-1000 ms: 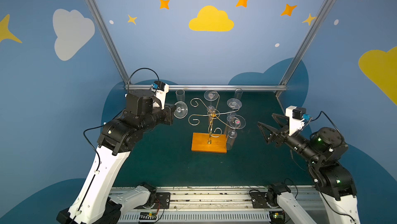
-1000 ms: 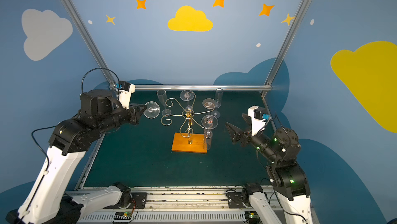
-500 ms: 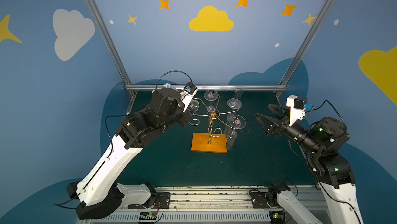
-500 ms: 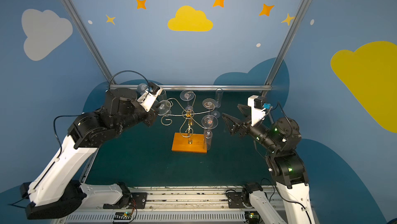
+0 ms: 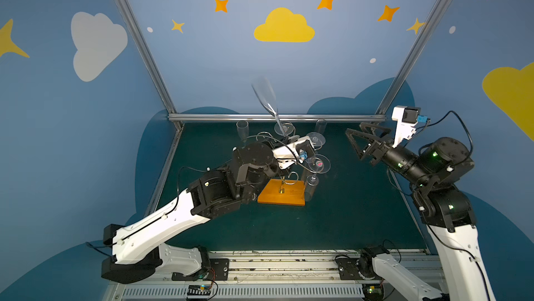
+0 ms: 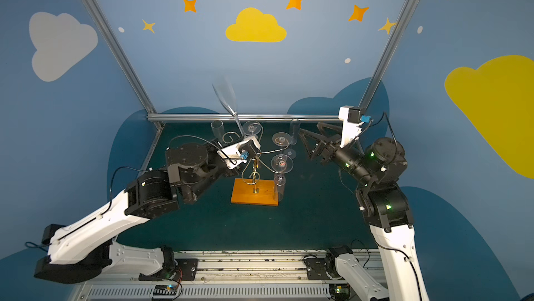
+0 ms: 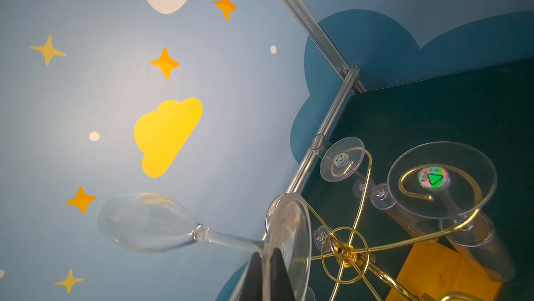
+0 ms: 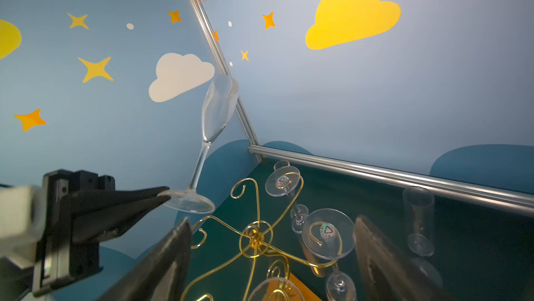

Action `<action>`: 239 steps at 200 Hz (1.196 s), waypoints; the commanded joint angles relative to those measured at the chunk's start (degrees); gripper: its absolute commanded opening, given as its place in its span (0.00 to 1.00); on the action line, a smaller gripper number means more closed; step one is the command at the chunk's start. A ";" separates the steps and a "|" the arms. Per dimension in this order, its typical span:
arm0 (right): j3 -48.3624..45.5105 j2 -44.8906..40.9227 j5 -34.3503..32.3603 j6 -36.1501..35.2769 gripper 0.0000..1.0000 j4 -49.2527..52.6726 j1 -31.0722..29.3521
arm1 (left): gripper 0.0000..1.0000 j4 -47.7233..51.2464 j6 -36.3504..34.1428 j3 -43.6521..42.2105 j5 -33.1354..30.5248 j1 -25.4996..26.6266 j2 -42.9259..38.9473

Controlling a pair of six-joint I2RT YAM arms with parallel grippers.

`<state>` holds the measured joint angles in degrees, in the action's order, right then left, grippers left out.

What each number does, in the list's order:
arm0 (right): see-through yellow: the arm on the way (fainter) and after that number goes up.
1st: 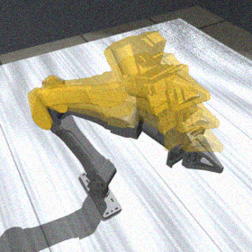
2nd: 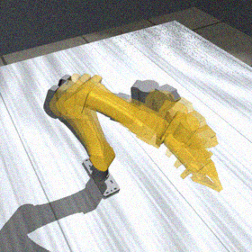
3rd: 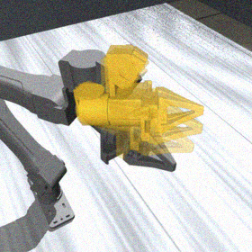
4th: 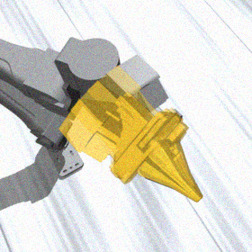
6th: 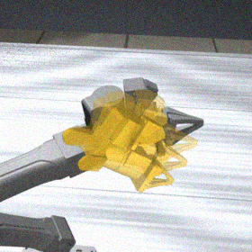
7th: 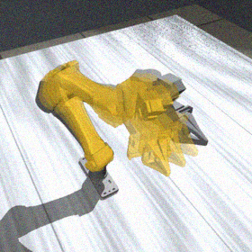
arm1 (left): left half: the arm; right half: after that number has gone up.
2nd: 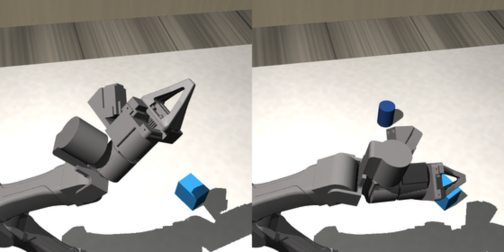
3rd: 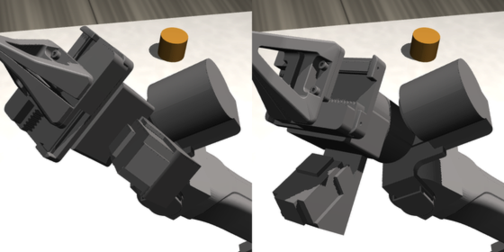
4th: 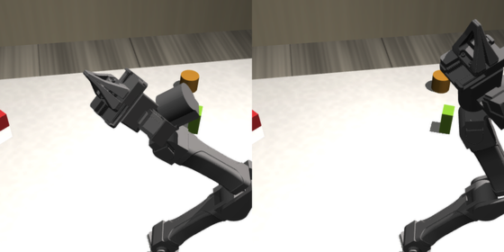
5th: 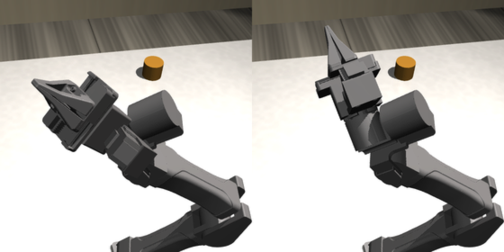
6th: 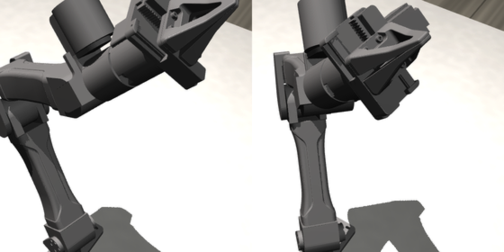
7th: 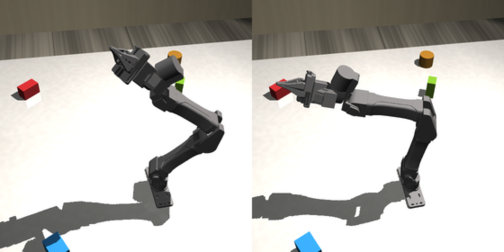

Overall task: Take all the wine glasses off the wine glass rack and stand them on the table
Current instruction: 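Raise the flute glass upright with the left gripper while the right gripper reaches toward it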

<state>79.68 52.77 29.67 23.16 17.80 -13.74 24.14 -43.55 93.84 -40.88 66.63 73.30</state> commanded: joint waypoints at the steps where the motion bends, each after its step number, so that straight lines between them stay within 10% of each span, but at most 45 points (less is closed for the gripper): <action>1: 2.97 2.89 5.96 5.82 0.81 -3.86 -0.46 | 0.03 -10.94 -9.22 -2.32 -1.86 1.62 -1.82; 71: 12.25 12.52 17.33 2.49 0.70 5.13 -6.19 | 0.03 -16.46 -14.83 -8.47 -0.86 4.55 -3.55; 239: 19.99 22.45 19.12 -4.26 0.60 16.23 -16.11 | 0.03 -25.64 -29.28 -16.44 -4.85 8.61 -2.98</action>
<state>98.17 75.00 49.06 20.45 32.75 -28.77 2.55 -70.63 77.93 -44.25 75.02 70.87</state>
